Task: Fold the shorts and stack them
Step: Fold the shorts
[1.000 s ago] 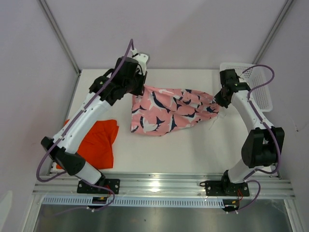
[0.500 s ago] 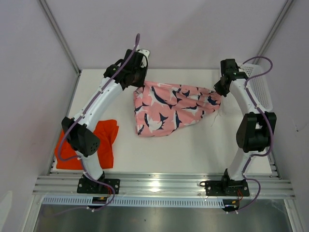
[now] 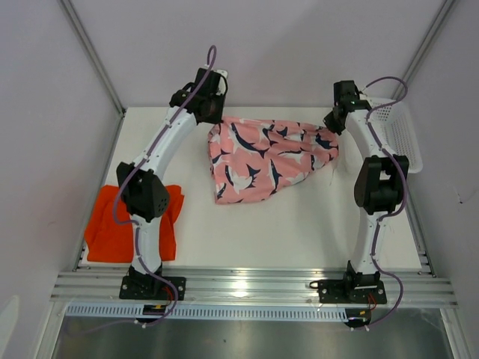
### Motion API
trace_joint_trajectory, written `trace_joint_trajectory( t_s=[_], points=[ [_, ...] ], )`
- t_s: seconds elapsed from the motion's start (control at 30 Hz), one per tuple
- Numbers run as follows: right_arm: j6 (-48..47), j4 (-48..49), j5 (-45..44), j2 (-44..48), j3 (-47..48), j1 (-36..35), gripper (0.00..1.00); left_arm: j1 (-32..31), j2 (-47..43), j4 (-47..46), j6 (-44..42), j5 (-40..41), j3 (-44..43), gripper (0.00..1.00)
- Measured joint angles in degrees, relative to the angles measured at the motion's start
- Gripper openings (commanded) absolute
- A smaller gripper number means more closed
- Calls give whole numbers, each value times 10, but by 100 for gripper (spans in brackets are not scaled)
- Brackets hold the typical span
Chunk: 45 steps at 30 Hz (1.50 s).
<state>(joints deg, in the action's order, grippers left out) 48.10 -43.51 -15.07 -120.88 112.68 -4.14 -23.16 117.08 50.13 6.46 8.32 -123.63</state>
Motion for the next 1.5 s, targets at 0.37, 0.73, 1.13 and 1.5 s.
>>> trace_joint_trajectory(
  t_s=[0.37,0.73,1.13,1.5],
  points=[
    [13,173,55,-118,53,-9,97,56,84,-30,-1,2,-13,32],
    [-57,261,88,-49,-42,-17,92,81,63,-34,36,23,45,81],
    [-190,318,90,125,-248,-54,3,41,-187,-143,75,-68,299,82],
    [-162,287,69,-34,-226,-60,0,-17,-214,-213,122,-115,457,81]
  ],
)
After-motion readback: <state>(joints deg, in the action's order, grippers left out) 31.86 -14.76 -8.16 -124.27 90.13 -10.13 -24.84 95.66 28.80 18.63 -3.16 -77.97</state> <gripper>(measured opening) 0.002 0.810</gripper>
